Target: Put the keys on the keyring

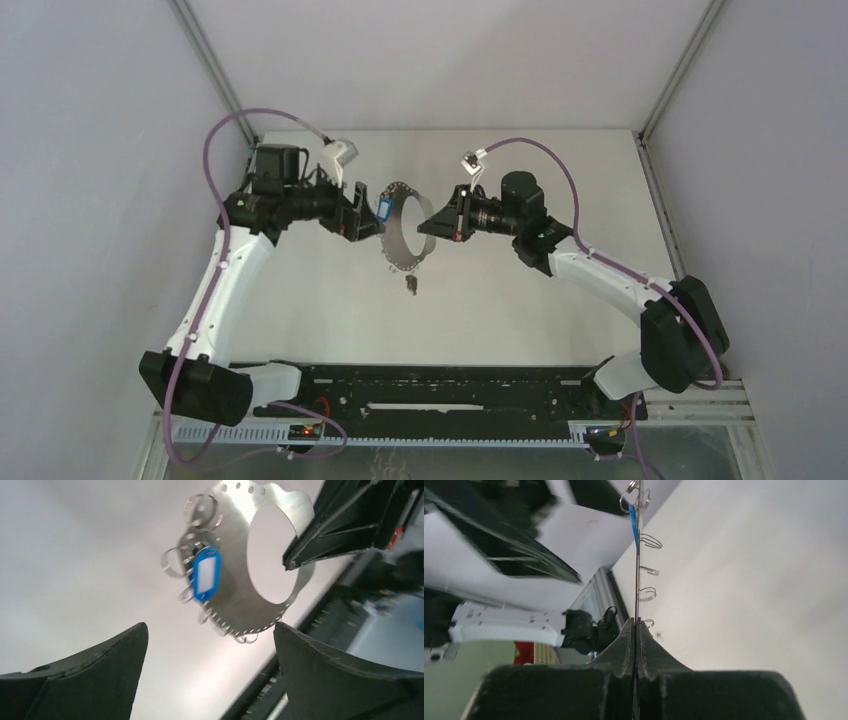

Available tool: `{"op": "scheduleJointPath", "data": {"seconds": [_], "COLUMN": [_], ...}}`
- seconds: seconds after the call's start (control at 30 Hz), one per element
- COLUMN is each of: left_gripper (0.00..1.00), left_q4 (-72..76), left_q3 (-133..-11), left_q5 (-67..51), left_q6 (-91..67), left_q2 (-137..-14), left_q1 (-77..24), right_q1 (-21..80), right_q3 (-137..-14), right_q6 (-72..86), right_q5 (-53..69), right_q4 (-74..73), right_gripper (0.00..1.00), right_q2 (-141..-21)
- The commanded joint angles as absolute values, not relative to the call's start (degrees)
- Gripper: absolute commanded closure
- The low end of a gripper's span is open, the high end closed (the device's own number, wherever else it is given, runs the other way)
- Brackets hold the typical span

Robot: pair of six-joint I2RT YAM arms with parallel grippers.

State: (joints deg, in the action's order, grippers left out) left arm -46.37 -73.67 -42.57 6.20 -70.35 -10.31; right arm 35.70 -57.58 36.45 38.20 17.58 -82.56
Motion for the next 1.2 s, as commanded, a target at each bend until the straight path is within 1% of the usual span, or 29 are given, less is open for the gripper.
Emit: {"op": "scheduleJointPath", "data": {"seconds": [0.0,0.1,0.23,0.33,0.47,0.5,0.57,0.67,0.73,0.8,0.83,0.87,0.9,1.07,1.17], "left_gripper": [0.00,0.00,0.00,0.00,0.00,0.00,0.00,0.00,0.00,0.00,0.00,0.00,0.00,0.00,0.00], "left_q4": [-52.78,-48.18,-42.62,-39.57,-37.97,-37.97,-37.76,-36.84,-36.60,-37.24,-37.34,-37.35,-37.19,-35.22,-30.41], "left_q3": [-83.08,-80.08,-74.65,-72.05,-70.75,-70.65,-70.07,-68.73,-68.37,-68.77,-68.89,-68.98,-68.99,-66.56,-59.15], "left_q5": [-18.37,-10.60,-5.33,-2.93,-2.05,-2.31,-2.30,-2.01,-2.60,-7.85,-11.60,-14.16,-15.65,-14.58,-12.28], "left_q6": [10.62,9.75,7.10,4.19,3.51,3.34,3.17,3.66,3.53,2.72,1.91,1.47,1.40,2.01,3.97], "left_q2": [-70.36,-66.67,-59.92,-55.90,-54.03,-54.04,-54.26,-54.72,-54.96,-54.70,-54.22,-53.66,-53.15,-52.34,-51.87], "left_q1": [-8.20,-6.57,-5.67,-4.92,-4.30,-4.01,-3.89,-3.60,-2.73,-0.50,1.76,2.87,3.27,3.36,3.40], "right_q1": [33.70,31.51,29.39,28.52,28.01,27.77,27.52,27.73,27.64,27.32,27.26,27.29,27.56,30.22,27.64], "right_q3": [-57.66,-59.36,-61.86,-64.09,-65.43,-65.43,-65.38,-66.06,-67.70,-68.25,-68.29,-68.29,-68.12,-61.79,-54.62], "right_q6": [41.23,43.14,43.81,44.86,43.55,43.49,43.66,42.88,41.19,39.16,37.61,35.80,33.67,24.61,23.44], "right_q5": [29.40,29.71,28.17,27.09,21.01,19.26,16.72,14.38,12.66,11.18,10.26,8.78,6.81,-3.72,-7.75], "right_q4": [17.34,19.51,22.62,23.40,20.57,20.35,20.19,20.64,17.86,14.58,12.70,9.84,7.04,-3.30,-6.60], "right_gripper": [1.00,1.00,1.00,1.00,1.00,0.97,0.85,0.61,0.51,0.38,0.25,0.05,0.01,0.00,0.00], "right_q2": [-87.33,-94.63,-103.29,-107.79,-111.10,-111.67,-112.73,-113.26,-112.96,-111.00,-109.24,-107.09,-104.32,-86.79,-73.70]}}
